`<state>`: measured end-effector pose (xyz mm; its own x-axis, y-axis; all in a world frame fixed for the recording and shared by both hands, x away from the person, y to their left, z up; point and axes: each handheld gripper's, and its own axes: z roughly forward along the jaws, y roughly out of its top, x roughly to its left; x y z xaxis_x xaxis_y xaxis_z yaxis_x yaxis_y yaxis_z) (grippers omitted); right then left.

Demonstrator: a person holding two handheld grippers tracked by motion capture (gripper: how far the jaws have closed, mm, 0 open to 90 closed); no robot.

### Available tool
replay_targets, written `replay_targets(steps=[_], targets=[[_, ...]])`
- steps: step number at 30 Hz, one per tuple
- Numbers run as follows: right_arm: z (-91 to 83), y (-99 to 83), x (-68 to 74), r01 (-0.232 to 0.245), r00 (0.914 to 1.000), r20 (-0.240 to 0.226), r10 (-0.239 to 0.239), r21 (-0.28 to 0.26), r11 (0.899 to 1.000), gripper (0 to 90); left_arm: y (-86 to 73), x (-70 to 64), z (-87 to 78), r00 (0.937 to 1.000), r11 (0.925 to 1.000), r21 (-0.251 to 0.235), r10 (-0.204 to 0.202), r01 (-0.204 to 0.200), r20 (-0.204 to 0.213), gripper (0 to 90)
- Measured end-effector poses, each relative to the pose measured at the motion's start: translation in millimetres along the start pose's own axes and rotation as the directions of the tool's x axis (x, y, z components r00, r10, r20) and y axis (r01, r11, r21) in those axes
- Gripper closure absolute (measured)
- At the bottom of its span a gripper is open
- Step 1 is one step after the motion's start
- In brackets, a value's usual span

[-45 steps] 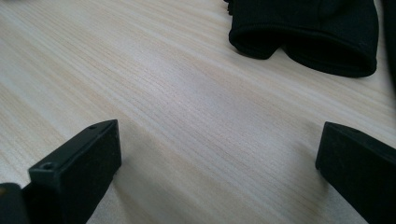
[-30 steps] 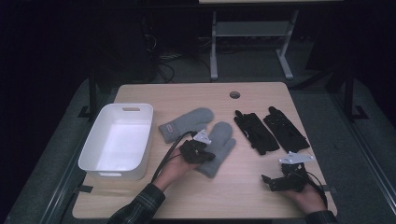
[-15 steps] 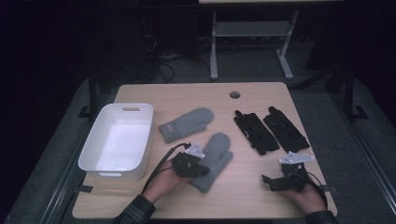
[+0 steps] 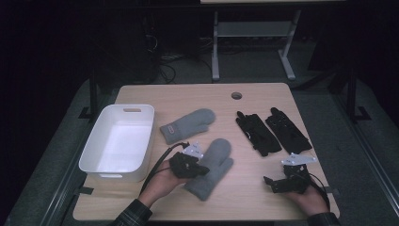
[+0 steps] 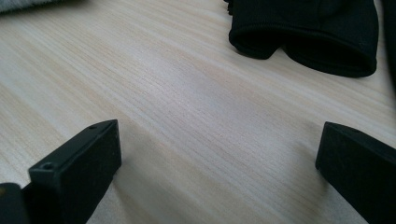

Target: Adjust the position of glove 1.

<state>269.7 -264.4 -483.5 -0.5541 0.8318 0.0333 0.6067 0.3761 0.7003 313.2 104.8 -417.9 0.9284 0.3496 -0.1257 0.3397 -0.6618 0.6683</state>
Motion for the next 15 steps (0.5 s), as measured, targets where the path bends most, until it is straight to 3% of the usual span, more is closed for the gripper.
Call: replay_targets(steps=[4,7,12,15], targets=[[0.0,0.0,0.0,0.0,1.0,0.0,0.0,0.0,1.0,0.1,8.9,20.9,-1.3,0.9985,0.9989,-0.035,-0.033,0.031,-0.045,89.5],[0.0,0.0,0.1,-0.002,1.0,-0.001,0.002,0.0,1.0,0.1,13.9,38.5,1.4,0.9948,0.9991,-0.024,-0.038,0.035,-0.094,89.4],[0.0,0.0,0.0,0.0,1.0,0.0,0.0,0.0,1.0,0.1,15.7,62.1,16.1,0.986,0.9968,-0.007,-0.08,0.08,-0.146,89.5],[0.0,0.0,0.0,-0.001,1.0,0.0,0.001,0.0,1.0,0.1,13.8,70.7,28.4,0.9843,0.9944,0.014,-0.102,0.105,-0.144,89.4]])
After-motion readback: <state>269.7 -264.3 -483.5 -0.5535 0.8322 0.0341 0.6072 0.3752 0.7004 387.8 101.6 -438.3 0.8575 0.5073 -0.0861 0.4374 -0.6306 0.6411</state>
